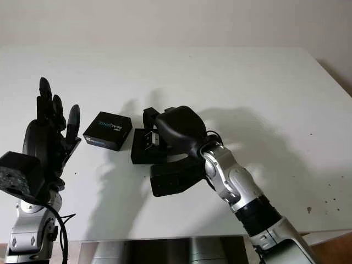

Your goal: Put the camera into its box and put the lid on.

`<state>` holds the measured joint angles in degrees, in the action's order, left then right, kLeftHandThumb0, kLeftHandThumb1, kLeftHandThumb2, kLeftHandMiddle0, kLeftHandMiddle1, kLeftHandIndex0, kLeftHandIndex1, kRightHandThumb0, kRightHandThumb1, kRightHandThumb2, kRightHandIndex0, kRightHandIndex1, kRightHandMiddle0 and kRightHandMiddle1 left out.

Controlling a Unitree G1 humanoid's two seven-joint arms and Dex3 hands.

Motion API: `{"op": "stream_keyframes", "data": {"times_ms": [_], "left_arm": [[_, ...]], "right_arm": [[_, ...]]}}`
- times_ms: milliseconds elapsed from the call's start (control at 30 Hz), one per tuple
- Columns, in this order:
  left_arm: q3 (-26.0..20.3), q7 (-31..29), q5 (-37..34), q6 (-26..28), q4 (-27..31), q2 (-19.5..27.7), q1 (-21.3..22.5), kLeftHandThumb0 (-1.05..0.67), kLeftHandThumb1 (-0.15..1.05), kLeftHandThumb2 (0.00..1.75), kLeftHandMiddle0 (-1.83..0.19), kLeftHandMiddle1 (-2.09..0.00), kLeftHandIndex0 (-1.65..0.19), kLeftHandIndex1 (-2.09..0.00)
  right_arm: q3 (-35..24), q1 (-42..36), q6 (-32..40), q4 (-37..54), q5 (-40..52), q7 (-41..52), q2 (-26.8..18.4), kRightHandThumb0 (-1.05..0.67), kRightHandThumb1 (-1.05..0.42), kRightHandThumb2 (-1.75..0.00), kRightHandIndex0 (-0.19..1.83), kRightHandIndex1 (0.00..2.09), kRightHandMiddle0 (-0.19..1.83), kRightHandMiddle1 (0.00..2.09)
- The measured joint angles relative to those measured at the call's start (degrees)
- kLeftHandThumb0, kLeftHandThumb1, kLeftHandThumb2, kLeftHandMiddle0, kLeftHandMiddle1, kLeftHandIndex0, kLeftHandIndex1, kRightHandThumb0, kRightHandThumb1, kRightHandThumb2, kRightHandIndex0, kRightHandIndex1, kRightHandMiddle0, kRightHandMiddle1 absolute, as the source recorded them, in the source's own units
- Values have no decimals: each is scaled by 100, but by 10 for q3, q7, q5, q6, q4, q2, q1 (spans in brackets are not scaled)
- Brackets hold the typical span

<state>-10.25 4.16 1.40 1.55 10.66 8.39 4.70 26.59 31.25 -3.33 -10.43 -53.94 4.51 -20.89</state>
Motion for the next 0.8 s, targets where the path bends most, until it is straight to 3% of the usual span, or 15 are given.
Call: {"op": "stream_keyframes", "data": {"times_ms": [233, 433, 800], "left_arm": [[0, -2, 3, 0, 1, 0, 0, -57, 105, 48, 16, -6, 18, -1], [-1, -3, 6, 0, 4, 2, -3, -57, 105, 47, 16, -6, 18, -1], [-2, -5, 7, 2, 8, 5, -7, -57, 105, 46, 14, -6, 16, -2]], "right_arm": [[-2, 11, 7, -33, 1, -40, 5, -38, -103, -5, 52, 11, 32, 164], [-10, 16, 19, -50, 12, -59, 12, -39, -101, -5, 55, 10, 34, 159], [-33, 16, 40, -15, 24, -50, 3, -41, -100, -5, 54, 7, 37, 132]]}}
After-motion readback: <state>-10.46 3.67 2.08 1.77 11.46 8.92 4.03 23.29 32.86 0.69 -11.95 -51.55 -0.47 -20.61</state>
